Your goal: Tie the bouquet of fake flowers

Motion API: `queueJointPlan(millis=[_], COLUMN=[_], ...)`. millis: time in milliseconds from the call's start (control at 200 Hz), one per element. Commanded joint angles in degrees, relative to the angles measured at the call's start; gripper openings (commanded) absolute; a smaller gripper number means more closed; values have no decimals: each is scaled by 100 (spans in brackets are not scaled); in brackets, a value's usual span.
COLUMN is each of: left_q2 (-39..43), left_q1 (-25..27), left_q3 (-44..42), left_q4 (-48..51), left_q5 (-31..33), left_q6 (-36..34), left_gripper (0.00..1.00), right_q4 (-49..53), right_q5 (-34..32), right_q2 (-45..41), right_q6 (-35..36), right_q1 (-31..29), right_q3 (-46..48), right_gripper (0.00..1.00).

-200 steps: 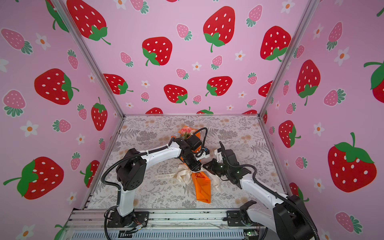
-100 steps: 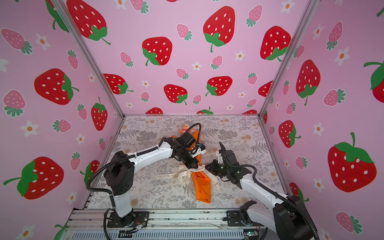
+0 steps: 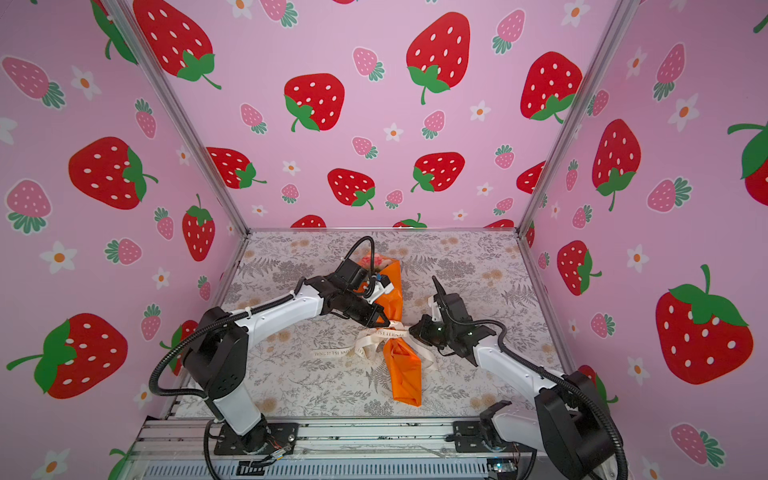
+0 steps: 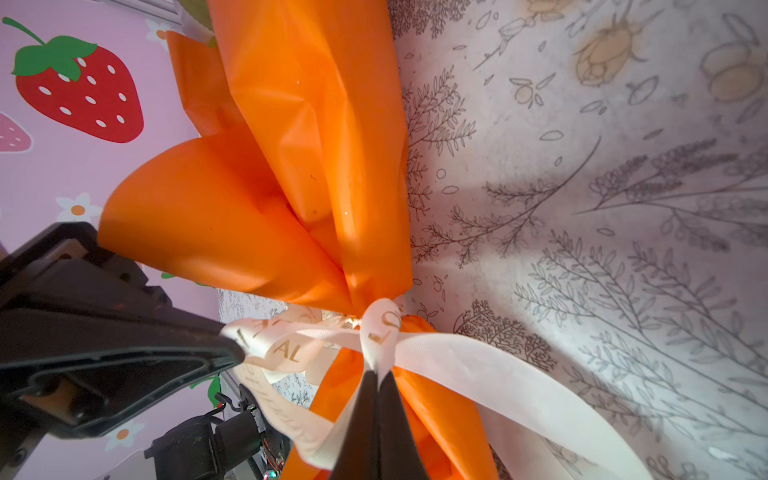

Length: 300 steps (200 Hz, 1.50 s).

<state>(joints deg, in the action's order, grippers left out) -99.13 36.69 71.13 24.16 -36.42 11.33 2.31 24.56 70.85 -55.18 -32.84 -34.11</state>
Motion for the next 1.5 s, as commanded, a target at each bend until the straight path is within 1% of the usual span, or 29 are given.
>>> queueJointPlan(millis=[0,135,190,280,340,380,395,470,620,675,755,850,921,1021,1076,1156,1246,1341,1376,1496], left_q2=[220,289,272,254,250,230,228,245,210,191,162,121,98,95,96,76,52,9,-1,-1], left_q1=[-116,-161,-169,-173,-177,-180,-182,-182,-184,-179,-181,-184,-180,-181,-180,-185,-180,-186,-180,-179], left_q3=[-211,-310,-328,-284,-284,-263,-258,-258,-224,-197,-171,-98,-81,-61,-56,-22,5,39,54,76], left_q4=[-709,-1014,-1167,-1246,-1330,-1322,-1323,-1342,-1261,-1235,-1247,-1192,-1188,-1177,-1160,-1103,-1055,-1028,-1012,-970], left_q5=[-384,-506,-633,-625,-625,-604,-591,-518,-419,-418,-411,-416,-422,-418,-418,-410,-399,-396,-403,-392], left_q6=[663,1180,1385,1692,1819,1882,1901,1980,2009,2031,2050,2044,2046,2037,2038,2030,2030,2052,2057,2053], left_gripper=[0,0,0,0,0,0,0,0,0,0,0,0,0,0,0,0,0,0,0,0], right_q4=[211,372,357,428,597,728,764,896,1058,1114,1035,709,466,155,45,-224,-345,-151,-85,-67], right_q5=[-251,-516,-541,-545,-500,-522,-529,-537,-442,-384,-343,-397,-616,-1045,-1497,-1897,-2308,-2717,-2876,-3102], right_q2=[211,485,551,640,663,620,581,300,-466,-726,-1126,-1476,-1509,-1202,-975,-597,-158,319,445,826], right_q6=[304,531,601,733,868,887,880,836,623,491,230,-36,-156,-246,-274,-297,-401,-409,-499,-545], right_q1=[23,31,35,39,45,45,41,35,25,15,-84,-463,-948,-1699,-2147,-2633,-3024,-3326,-3395,-3504], right_q3=[-323,-611,-699,-862,-1000,-1057,-1062,-1055,-895,-821,-655,-446,-349,-378,-459,-525,-564,-727,-758,-894], right_gripper=[2,5,6,8,12,17,19,23,36,38,39,39,39,39,39,38,38,40,41,44])
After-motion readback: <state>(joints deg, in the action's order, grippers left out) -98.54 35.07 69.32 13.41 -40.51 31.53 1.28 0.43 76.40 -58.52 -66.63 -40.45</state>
